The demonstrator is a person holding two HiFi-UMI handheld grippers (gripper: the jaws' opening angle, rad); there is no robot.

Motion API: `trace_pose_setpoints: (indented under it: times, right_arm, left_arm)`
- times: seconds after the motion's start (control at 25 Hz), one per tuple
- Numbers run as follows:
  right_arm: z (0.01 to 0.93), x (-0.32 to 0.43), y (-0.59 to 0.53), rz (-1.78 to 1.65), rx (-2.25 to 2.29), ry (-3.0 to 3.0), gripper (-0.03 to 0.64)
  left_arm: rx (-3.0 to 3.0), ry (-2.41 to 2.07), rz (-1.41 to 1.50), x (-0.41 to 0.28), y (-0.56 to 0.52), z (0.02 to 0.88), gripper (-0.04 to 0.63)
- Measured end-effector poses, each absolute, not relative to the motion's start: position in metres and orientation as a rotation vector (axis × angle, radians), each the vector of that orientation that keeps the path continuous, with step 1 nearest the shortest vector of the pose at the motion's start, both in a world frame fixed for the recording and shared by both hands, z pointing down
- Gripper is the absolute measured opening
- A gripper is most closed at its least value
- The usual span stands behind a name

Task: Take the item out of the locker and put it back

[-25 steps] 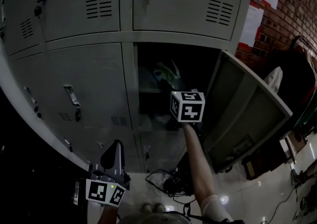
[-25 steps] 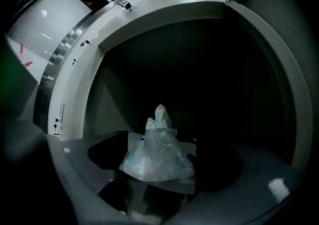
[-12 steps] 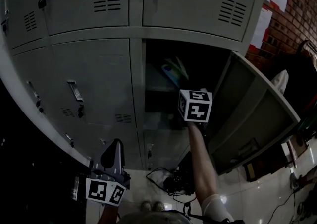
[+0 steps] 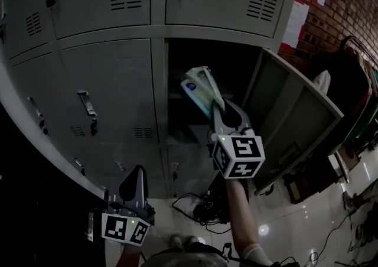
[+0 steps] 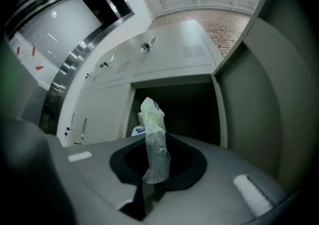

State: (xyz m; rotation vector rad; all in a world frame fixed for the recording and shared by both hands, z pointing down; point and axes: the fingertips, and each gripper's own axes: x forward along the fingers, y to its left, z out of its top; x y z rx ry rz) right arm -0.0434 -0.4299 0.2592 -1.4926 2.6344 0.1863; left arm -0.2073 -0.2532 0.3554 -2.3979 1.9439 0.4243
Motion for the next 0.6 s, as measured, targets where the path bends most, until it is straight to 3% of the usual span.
trace_pose_setpoints:
  times: [0.6]
  right_arm:
    - [0.288,0.062,-0.161,0.169,-1.366,2.639,0.043]
  left_arm:
    - [-2.436,1.908,0.409,-0.125,-0.096,0.365,0.005]
